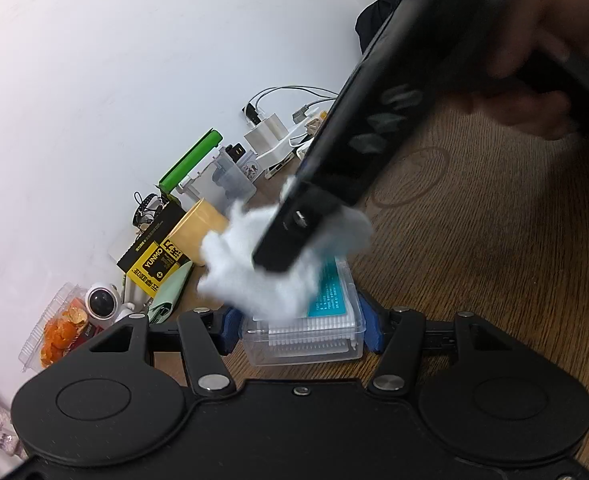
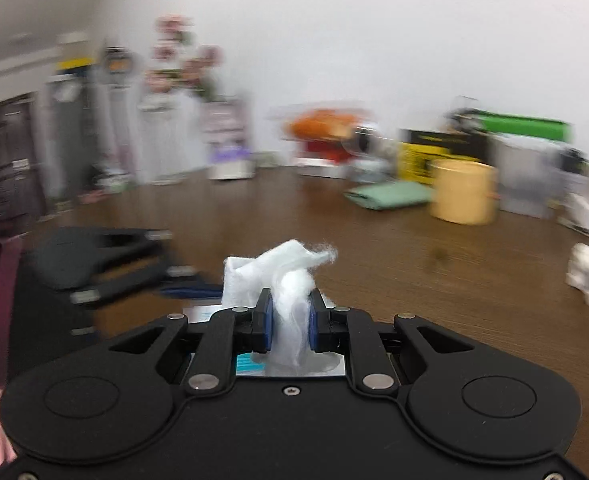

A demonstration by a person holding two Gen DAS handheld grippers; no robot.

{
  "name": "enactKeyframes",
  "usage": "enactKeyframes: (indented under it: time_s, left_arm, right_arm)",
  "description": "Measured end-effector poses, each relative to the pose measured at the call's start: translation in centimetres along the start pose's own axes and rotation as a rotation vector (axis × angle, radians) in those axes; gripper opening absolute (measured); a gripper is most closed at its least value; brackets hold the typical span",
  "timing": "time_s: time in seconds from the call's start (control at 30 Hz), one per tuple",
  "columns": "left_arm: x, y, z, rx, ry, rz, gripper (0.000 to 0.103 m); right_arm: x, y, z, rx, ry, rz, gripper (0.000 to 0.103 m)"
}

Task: Clean container
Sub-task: 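Scrub the cotton wipe over the box label with the right gripper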

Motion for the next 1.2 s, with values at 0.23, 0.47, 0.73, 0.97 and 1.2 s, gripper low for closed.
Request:
enactKeyframes:
  time_s: [0.23, 0.47, 0.73, 0.97, 1.2]
  left_arm:
    - [0.0, 0.0, 0.0, 0.0, 0.001, 0.0, 0.057]
    - [0.0, -0.1, 0.1, 0.0, 0.0, 0.0, 0.057]
    - [0.1, 0.0, -0.1, 0.002, 0.0, 0.0, 0.057]
    - [0.1, 0.1, -0.1, 0.002, 0.0, 0.0, 0.057]
    - [0.1, 0.0, 0.0, 0.002, 0.001, 0.0, 0.057]
  right_arm:
    - [1.1, -0.5, 2.5, 0.169, 0.016, -0.089, 0.017]
    - [0.2, 0.3, 1.2, 0.037, 0.029, -0.03, 0.017]
    - [1.0, -0.4, 1.5, 0.112, 0.002, -0.104, 0.017]
    - [-0.4, 0.9, 1.0, 0.054, 0.019, -0.06, 0.017]
    - [0.8, -1.1, -0.8, -0.011, -0.042, -0.134, 0.017]
Point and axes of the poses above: each gripper's, at about its wrist camera, not at the fingertips, and y roughly the way its jaws point, z to its right, x to its underside, the point moved 4 cm from there along y, roughly the way its jaws point, and after that the axes turned 10 degrees about z, right-handed, at the moved point
